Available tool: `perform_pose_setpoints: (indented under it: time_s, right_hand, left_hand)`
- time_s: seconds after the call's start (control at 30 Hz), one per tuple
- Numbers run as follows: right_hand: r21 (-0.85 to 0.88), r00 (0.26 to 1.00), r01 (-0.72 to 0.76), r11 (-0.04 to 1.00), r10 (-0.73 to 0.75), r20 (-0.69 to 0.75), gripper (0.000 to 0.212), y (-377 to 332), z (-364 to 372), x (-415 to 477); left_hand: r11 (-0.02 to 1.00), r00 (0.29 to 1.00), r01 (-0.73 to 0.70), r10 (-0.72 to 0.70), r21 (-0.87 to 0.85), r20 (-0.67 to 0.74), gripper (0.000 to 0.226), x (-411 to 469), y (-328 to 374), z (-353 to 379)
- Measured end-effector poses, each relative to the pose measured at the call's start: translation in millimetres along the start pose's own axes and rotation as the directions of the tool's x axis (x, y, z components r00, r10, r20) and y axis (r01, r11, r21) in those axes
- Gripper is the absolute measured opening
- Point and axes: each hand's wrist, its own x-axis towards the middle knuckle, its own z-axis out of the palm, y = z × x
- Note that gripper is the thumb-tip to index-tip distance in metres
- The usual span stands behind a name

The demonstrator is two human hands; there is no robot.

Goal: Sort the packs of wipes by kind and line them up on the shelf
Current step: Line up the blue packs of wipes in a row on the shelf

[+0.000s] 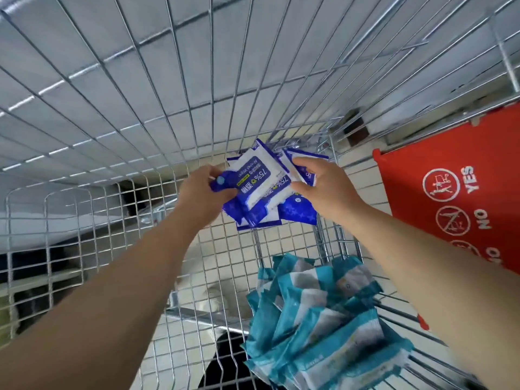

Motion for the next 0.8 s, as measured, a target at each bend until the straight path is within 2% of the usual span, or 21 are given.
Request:
perform_pose_setpoints:
  time_s: [0.1,0.2,0.27,0.33,0.4,0.47,0.57,0.67,0.73,0.8]
  right_hand:
    - [-0.049,0.994,0.064,0.997,-0.060,0.093,0.062,-1.0,6.6,9.8]
    - [-0.134,0.975,0.183,0.974,-0.162,0.154,0.070,-5.8,17.3,20.3]
    - [-0.210,0.969,0.207,0.955,-0.171,0.179,0.076,-8.9,21.7,22.0]
    - [-0.271,0.976,0.175,0.946,-0.131,0.172,0.068,-11.9,21.7,18.8]
    - [-0.287,0.981,0.171,0.943,-0.135,0.140,0.039,-12.6,21.2,12.1]
    - [-0.236,0.990,0.114,0.965,-0.090,0.109,0.022,-7.6,19.9,4.1]
    - [-0.088,0.994,-0.103,0.991,0.106,0.024,0.020,4.7,13.4,-15.2]
    - [0.194,0.940,-0.305,0.933,0.327,-0.095,0.019,17.7,4.2,-35.5]
    - [0.386,0.893,-0.370,0.845,0.439,-0.103,0.023,24.2,0.8,-42.3]
    - [0.407,0.890,-0.381,0.830,0.449,-0.082,0.016,26.3,2.1,-43.9]
  left_hand:
    - [0.997,0.999,0.044,-0.044,-0.071,-0.005,0.018,-13.7,-18.3,-15.5]
    - [0.933,0.984,0.175,-0.166,-0.314,0.056,0.019,-28.3,-34.8,-27.8]
    - [0.884,0.977,0.212,-0.190,-0.417,0.093,0.026,-37.6,-40.6,-31.6]
    - [0.834,0.975,0.224,-0.188,-0.505,0.121,0.037,-44.2,-42.9,-31.5]
    - [0.767,0.970,0.244,-0.201,-0.594,0.140,0.037,-47.0,-44.7,-29.4]
    - [0.703,0.963,0.259,-0.235,-0.663,0.128,0.031,-49.1,-41.7,-26.5]
    - [0.682,0.966,0.235,-0.242,-0.693,0.090,0.019,-53.0,-33.0,-17.4]
    - [0.656,0.963,0.247,-0.246,-0.713,0.108,0.011,-52.0,-21.1,1.5]
    - [0.743,0.965,0.240,-0.255,-0.625,0.068,0.015,-45.3,-14.0,18.5]
    - [0.819,0.966,0.217,-0.260,-0.531,-0.006,0.023,-36.6,-5.7,32.9]
